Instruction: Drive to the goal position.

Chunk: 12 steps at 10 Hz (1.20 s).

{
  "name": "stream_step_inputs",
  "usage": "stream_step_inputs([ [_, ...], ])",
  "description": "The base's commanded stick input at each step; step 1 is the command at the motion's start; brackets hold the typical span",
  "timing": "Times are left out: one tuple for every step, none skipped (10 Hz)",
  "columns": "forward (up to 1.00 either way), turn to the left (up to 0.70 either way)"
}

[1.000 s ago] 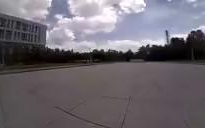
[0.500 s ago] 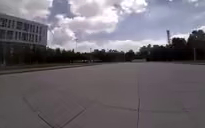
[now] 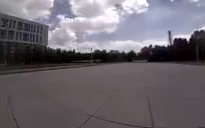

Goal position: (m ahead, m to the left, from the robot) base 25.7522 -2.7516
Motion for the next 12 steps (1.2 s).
stream_step_inputs([
  [0.70,0.00],
  [0.70,0.00],
  [0.70,0.00],
  [0.70,0.00],
  [0.70,0.00],
  [0.70,-0.06],
  [0.70,-0.13],
  [0.70,-0.28],
  [0.70,-0.33],
  [0.70,-0.33],
  [0.70,-0.33],
  [0.70,-0.11],
])
